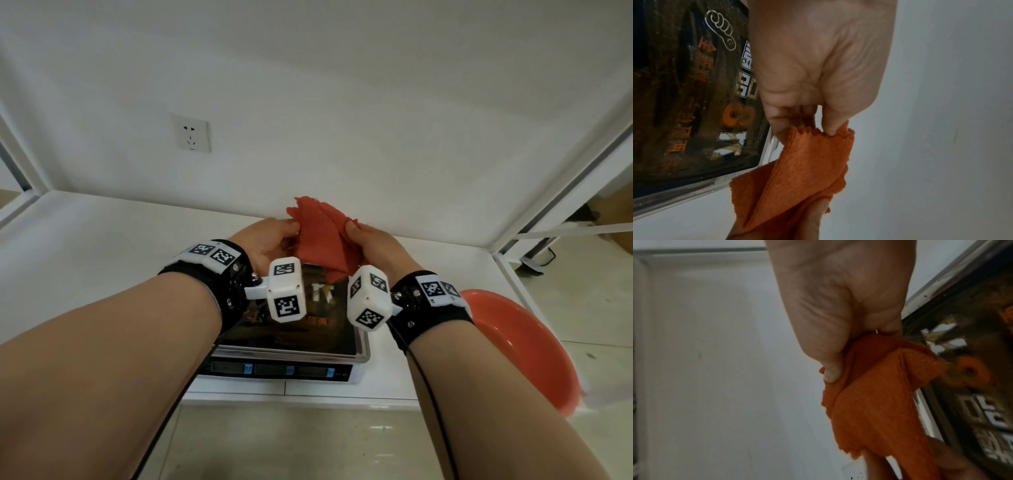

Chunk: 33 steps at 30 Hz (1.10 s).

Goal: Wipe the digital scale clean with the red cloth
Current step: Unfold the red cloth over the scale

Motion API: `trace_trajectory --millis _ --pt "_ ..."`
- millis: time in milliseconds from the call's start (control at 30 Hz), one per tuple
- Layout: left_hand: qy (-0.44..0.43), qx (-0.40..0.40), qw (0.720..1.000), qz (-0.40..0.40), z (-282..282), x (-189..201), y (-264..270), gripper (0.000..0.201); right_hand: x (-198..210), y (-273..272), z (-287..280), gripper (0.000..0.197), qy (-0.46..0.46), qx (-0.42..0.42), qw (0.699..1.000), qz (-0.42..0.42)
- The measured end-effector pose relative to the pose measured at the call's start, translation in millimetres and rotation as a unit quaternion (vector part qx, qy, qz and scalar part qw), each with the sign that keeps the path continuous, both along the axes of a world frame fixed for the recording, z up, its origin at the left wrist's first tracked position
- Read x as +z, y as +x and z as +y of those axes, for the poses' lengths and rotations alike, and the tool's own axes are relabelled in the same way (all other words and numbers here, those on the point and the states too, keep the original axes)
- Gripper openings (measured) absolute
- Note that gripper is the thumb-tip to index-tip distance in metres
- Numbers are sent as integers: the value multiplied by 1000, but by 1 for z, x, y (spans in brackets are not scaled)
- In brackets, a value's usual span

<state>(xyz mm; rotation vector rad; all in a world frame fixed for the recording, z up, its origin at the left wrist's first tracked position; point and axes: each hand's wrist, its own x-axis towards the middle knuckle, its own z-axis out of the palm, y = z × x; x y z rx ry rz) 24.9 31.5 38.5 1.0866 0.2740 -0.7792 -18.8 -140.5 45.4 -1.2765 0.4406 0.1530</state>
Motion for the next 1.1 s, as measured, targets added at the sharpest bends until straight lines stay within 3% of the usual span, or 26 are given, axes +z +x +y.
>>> trace_trajectory --millis 167,300,433,533,633,767,900,1000,1100 --pt "-20 -8 1000 8 4 3 -2 54 9 -4 8 31 50 5 999 -2" --pt "133 -56 990 1 10 1 -7 45 10 -3 0 22 71 -46 996 17" --pt "251 -88 961 -73 19 7 -4 37 8 -3 -8 25 85 -104 991 8" --pt "219 -62 972 -59 19 12 -6 38 5 -4 -4 33 121 -109 987 8" --pt "103 -29 994 5 14 13 -9 42 7 -3 2 35 114 -81 990 -4" --pt "16 -79 997 21 4 19 -14 34 8 1 9 34 130 -27 991 -36" --pt "6 -92 996 -22 -4 21 -19 19 10 9 12 39 142 -26 989 -41" --pt "38 -31 997 -54 -2 17 -9 31 10 8 9 44 160 -54 985 -46" --pt "64 7 995 -73 4 19 -3 36 5 4 1 24 153 -29 988 -24"
